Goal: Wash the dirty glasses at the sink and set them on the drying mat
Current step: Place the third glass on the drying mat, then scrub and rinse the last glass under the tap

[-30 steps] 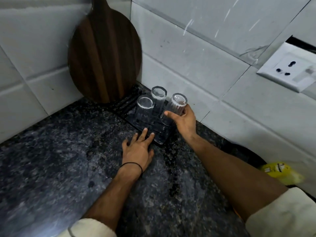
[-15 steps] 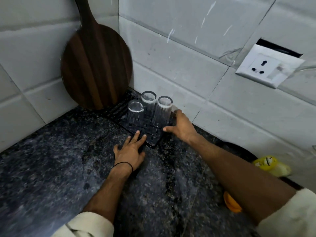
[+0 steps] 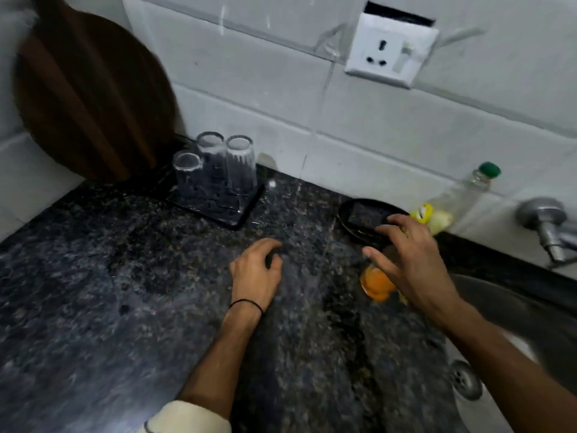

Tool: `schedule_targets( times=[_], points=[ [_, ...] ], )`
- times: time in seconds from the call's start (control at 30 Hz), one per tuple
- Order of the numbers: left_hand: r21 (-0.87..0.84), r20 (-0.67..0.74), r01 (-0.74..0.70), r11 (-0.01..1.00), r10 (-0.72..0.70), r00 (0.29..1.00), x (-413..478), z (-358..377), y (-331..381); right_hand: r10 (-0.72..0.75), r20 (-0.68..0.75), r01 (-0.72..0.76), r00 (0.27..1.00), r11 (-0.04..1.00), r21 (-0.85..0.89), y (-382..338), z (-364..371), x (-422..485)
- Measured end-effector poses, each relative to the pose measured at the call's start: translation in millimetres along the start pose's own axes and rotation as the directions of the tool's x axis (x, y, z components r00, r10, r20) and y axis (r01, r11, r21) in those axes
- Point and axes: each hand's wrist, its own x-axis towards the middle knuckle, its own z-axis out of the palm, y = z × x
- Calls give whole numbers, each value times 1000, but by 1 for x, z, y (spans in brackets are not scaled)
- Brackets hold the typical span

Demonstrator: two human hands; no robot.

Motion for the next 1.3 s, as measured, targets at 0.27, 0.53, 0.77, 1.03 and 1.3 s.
schedule_targets(
  times=[0.27,0.53,0.77,1.03,1.3],
  points=[
    [217,382,-122,969,31,924,-45,72,36,229,288,-254,930,966,55,27,0,-46],
    [452,447,-168,876,-60,892,-62,88,43,234,327,-330,915,902,278,43,12,-55],
    [310,283,-39,950,-53,958,-75,110,93,170,435,-293,884,927,232,101,-38,-101],
    [-9,303,-126,992,123,945,-88,209,238,374,323,-457,869,858,235,218,-98,-166],
    [263,381,-248,932,136,915,-81,315,367,352,251,-416,902,864,284,284,-123,-192]
  ],
)
